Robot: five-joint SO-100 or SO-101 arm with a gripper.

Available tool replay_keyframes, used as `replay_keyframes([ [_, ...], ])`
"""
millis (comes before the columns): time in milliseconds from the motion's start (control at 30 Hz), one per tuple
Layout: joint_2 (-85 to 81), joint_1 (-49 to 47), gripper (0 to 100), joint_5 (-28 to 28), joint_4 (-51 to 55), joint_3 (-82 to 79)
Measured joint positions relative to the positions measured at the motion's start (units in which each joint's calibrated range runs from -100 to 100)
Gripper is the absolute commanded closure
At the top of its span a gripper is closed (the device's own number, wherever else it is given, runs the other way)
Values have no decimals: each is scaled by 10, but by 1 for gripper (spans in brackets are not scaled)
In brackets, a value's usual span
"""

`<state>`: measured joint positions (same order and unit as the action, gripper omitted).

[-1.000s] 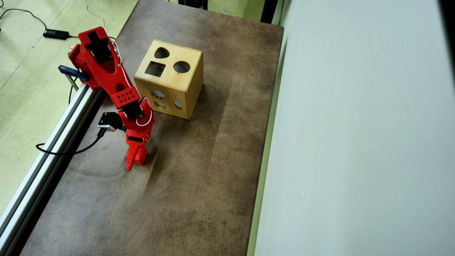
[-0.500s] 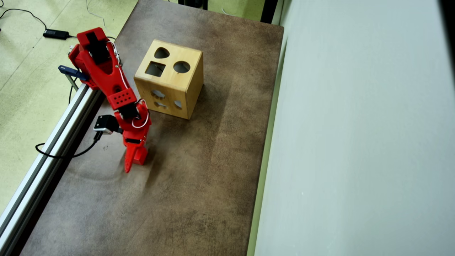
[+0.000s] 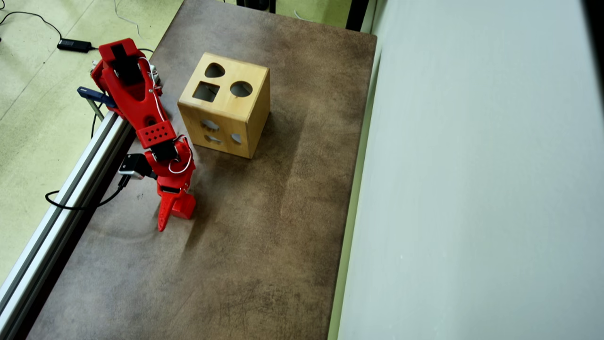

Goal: Pick and place the red cube on the square hole

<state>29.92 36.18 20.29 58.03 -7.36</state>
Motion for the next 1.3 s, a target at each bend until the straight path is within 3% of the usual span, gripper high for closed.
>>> replay_keyframes([
  [133, 0, 0, 45, 0, 0, 0],
  [467, 0, 0, 100, 0, 0, 0],
  [1300, -31, 0, 96, 0, 1, 0],
])
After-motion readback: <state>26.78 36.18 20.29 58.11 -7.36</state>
